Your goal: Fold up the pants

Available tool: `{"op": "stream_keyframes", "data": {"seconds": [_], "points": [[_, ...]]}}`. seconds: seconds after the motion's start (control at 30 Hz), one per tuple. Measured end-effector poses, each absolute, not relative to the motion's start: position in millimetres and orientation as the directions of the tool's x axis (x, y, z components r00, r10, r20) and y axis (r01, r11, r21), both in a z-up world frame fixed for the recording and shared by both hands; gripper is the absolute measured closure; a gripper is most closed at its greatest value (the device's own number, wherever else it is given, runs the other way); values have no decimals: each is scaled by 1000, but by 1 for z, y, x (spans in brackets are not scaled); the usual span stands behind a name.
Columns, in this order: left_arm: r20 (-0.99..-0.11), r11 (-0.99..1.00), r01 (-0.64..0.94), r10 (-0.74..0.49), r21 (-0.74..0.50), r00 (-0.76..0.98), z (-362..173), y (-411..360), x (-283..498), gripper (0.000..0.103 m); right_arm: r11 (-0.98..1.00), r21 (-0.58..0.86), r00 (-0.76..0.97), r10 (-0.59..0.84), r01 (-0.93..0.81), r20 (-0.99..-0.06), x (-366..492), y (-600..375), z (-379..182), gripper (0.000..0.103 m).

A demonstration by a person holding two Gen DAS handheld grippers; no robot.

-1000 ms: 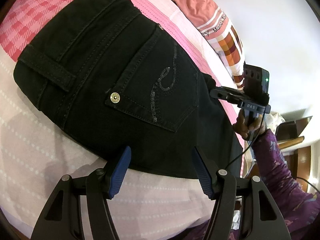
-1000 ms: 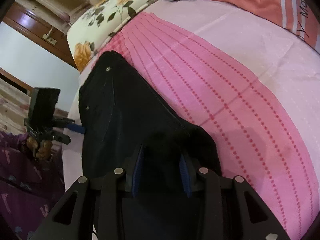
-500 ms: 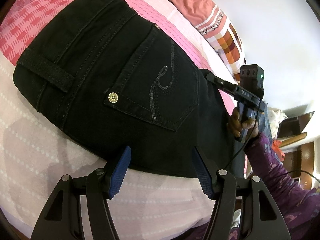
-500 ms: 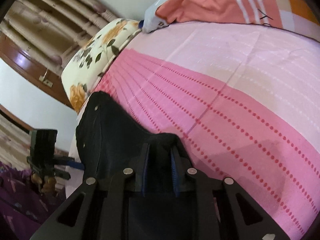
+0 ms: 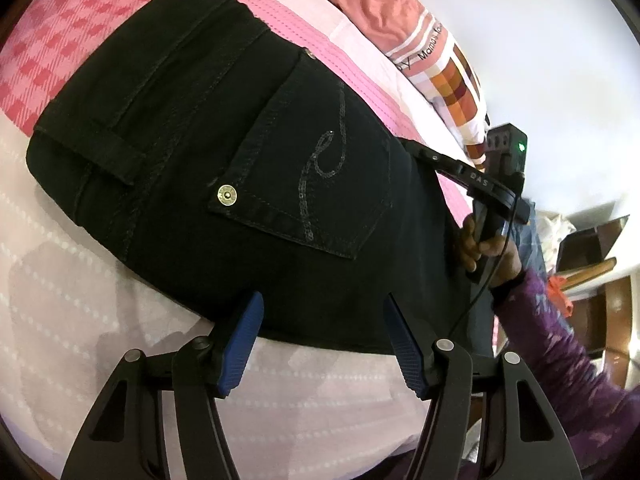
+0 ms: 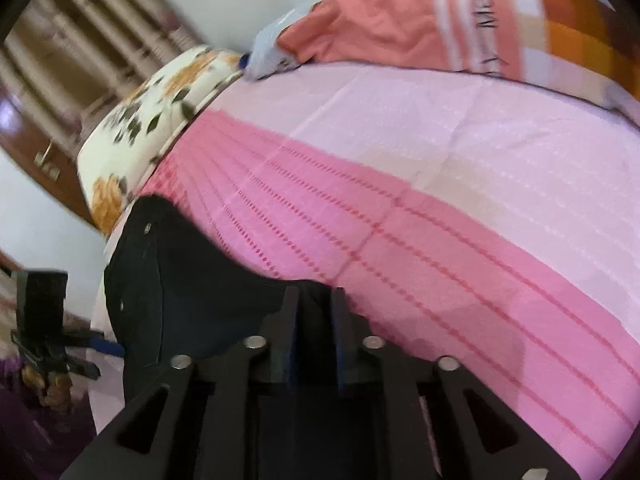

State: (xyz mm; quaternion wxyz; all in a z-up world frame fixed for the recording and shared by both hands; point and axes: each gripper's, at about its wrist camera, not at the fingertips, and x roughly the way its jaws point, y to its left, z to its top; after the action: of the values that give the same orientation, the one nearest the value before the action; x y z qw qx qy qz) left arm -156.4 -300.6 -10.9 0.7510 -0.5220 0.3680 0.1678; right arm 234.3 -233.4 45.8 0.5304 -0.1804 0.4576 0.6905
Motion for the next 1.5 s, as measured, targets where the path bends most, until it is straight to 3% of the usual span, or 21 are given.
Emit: {"op": "stream_keyframes", "data": {"seconds": [0.03, 0.13, 0.2, 0.4, 0.57, 0.73, 0.83, 1.0, 1.1, 1.2, 1.33, 1.5], "points": [[-730, 401, -636, -136, -659, 670, -11, -300, -156, 40, 19, 432, -341, 585, -902, -736, 241, -239, 48, 62], [-747, 423, -645, -134, -637, 651, -9, -301, -151, 41, 168, 462, -250, 657, -871, -711, 274, -274, 63, 62], [-762, 444, -650, -129, -617, 635, -8, -303, -148, 41, 174, 561, -286, 718, -809, -635, 281, -314, 74, 62], [-797, 500, -660, -112, -561, 593, -5, -309, -140, 41, 236, 557, -314, 625, -797, -714, 221, -410, 34, 62], [-824, 551, -661, -90, -509, 559, -3, -318, -137, 41, 255, 503, -238, 651, -826, -721, 168, -482, 30, 63], [-832, 590, -648, -77, -482, 549, -3, -322, -134, 41, 262, 547, -237, 696, -795, -678, 150, -519, 48, 62], [-830, 591, -646, -76, -484, 553, -3, -322, -133, 41, 324, 479, -93, 743, -816, -662, 164, -539, 65, 62], [-840, 598, -654, -61, -463, 539, -2, -325, -133, 41, 575, 348, 136, 636, -740, -760, 231, -577, 48, 62], [-847, 610, -656, -49, -445, 529, -1, -328, -131, 41, 571, 413, 90, 655, -709, -750, 243, -608, 33, 68], [-846, 608, -657, -47, -446, 531, -2, -328, -131, 40, 563, 387, 104, 651, -730, -752, 241, -630, 35, 75], [-843, 607, -656, -44, -448, 535, -1, -328, -132, 39, 566, 527, 63, 717, -634, -694, 255, -666, 31, 71], [-843, 628, -664, 22, -406, 537, 11, -332, -134, 39, 571, 768, 270, 819, -289, -506, 288, -760, 9, 68]]}}
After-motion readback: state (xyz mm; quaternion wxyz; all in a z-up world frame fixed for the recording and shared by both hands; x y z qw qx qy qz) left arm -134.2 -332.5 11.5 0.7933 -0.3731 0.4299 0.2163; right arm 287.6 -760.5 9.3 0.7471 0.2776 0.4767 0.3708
